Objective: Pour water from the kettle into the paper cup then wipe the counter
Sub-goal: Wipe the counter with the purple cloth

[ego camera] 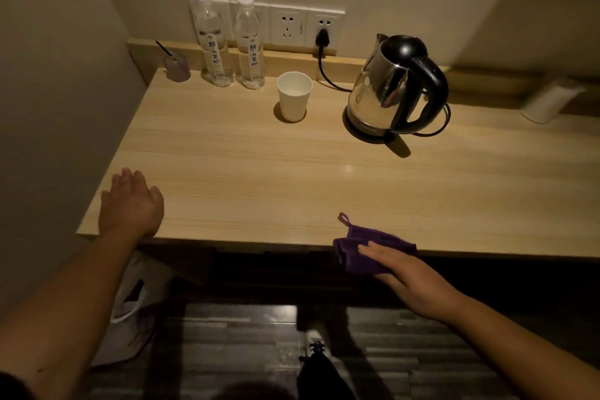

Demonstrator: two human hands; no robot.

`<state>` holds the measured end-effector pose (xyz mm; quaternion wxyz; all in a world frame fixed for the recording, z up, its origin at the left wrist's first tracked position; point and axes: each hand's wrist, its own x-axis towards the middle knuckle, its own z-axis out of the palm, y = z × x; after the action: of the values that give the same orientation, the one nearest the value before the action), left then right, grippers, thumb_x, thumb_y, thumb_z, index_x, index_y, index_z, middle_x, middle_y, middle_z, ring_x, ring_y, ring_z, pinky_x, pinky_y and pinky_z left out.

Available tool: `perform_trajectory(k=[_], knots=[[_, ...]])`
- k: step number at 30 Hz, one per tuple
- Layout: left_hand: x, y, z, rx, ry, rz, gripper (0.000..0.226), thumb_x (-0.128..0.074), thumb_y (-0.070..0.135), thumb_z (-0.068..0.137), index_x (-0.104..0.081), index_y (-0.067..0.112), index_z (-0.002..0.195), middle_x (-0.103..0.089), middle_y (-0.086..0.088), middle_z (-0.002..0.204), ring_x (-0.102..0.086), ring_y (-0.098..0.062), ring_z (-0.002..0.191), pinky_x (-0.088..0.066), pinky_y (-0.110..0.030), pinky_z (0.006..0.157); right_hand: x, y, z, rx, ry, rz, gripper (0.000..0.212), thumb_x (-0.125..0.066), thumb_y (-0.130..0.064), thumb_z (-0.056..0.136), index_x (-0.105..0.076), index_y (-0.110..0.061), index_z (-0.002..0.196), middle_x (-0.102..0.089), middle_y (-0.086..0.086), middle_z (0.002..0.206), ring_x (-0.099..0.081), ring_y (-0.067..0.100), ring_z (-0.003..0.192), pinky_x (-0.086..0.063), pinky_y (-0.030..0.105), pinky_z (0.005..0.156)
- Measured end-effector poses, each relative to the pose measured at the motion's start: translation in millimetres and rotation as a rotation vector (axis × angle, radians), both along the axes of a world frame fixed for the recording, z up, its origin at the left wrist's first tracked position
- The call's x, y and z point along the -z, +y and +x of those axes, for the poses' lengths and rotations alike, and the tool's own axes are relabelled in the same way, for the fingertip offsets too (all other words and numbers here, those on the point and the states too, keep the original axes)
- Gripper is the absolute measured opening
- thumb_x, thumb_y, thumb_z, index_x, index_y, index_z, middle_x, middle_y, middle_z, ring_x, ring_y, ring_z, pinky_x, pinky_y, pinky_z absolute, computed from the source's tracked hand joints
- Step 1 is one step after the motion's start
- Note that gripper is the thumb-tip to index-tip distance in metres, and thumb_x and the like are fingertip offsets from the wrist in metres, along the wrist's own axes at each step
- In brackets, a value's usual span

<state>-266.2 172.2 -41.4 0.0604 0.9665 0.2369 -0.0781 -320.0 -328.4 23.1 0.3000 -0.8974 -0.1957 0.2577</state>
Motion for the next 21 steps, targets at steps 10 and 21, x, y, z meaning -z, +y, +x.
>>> perform_trajectory(k=[10, 21], knots=[[-127, -98, -85, 0.397, 0.047, -0.448, 0.059, -0.042, 0.047, 0.099, -0.032, 0.018, 0.15, -0.028, -0.005, 0.157, -0.031, -0.022, 0.14, -0.027, -0.032, 0.108, -99, 79, -42, -0.004, 0.635, 0.175, 0.028, -0.052, -0.037, 0.096, -0.065, -0.02, 0.113, -0.07, 0.01, 0.11, -0.067, 0.027, 0.099, -0.051, 0.041, 0.088], [-269, -133, -183, 0.838, 0.154, -0.387, 0.048, -0.067, 0.039, 0.086, -0.054, 0.023, 0.13, -0.063, -0.001, 0.121, -0.058, -0.02, 0.106, -0.044, -0.033, 0.081, -206, 174, -70, -0.458, 0.154, -0.046, 0.022, -0.055, -0.034, 0.094, -0.064, -0.021, 0.109, -0.068, 0.002, 0.101, -0.062, 0.017, 0.088, -0.047, 0.036, 0.08]])
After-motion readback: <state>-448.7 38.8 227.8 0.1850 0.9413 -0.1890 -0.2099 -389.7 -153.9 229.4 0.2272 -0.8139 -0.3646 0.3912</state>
